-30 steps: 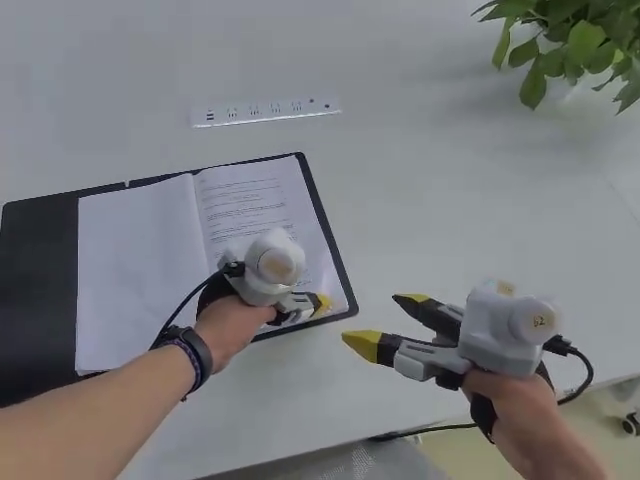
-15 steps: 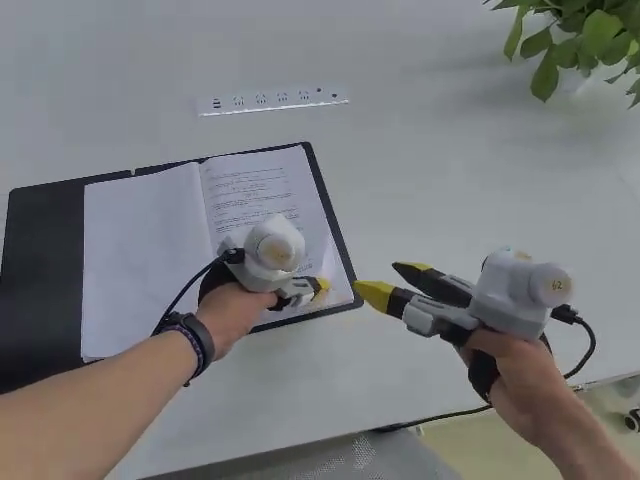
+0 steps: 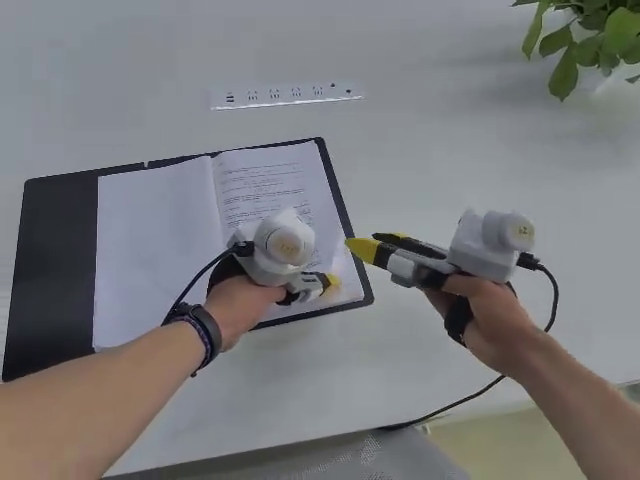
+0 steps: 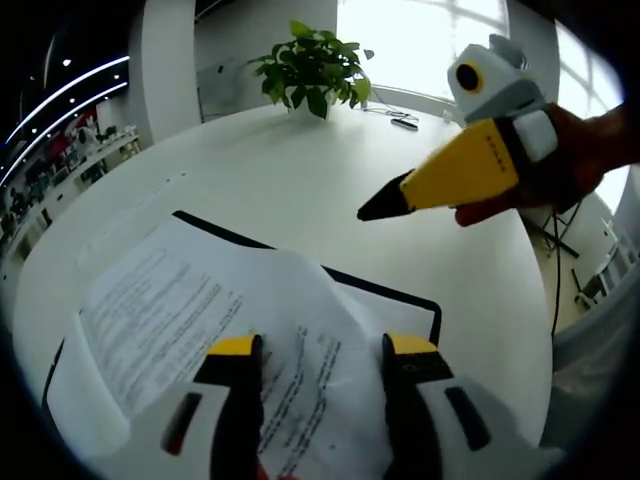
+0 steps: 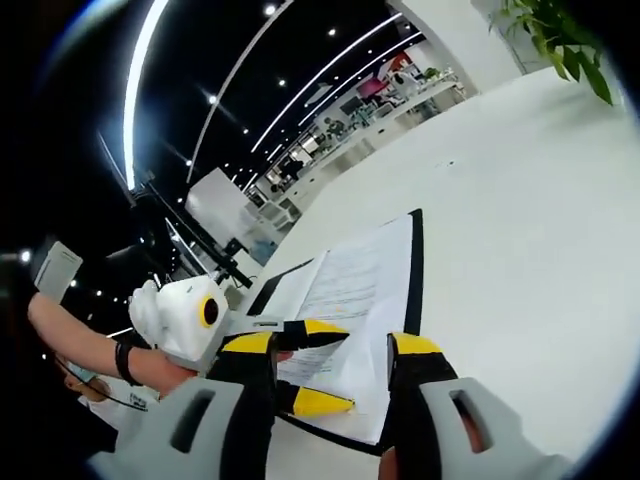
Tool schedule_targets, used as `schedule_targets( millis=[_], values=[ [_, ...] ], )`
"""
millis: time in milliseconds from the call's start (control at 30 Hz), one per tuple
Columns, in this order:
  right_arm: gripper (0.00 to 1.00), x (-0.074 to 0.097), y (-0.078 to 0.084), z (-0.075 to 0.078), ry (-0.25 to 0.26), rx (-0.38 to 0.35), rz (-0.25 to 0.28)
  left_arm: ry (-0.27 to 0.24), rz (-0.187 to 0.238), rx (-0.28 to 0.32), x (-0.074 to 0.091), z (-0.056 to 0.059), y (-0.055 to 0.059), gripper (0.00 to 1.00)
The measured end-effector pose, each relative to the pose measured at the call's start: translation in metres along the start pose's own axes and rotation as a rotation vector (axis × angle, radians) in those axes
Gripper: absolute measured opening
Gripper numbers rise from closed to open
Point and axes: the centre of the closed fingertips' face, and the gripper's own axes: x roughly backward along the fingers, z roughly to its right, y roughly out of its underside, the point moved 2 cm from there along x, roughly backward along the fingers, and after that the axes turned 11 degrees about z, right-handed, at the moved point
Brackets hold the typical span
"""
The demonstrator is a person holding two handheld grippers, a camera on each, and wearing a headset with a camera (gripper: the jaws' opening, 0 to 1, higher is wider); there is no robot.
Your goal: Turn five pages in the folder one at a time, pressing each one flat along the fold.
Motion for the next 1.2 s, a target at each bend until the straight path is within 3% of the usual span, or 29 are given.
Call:
schedule_targets(
  millis=[167,533,800,967,1200],
  values=[
    [0.42,-0.013,0.010,-0.003,-0.002,-0.081,-0.018,0.003,0.002,0.009,0.000,0.001,0.000,0.49],
    [0.38,-0.029,0.024,-0.009,-0.027,-0.167,-0.043,0.013,0.004,0.019,0.000,0.004,0.000,0.52],
    [0.25,-0.024,0.020,-0.006,-0.039,-0.208,-0.043,0.040,-0.001,0.036,0.002,0.012,-0.001,0.60],
    [0.10,-0.019,0.027,-0.006,-0.046,-0.237,-0.070,0.056,0.003,0.050,0.007,0.020,-0.005,0.64],
    [0.01,-0.016,0.037,-0.007,-0.036,-0.235,-0.095,0.057,0.012,0.050,0.009,0.023,-0.007,0.68]
  ],
)
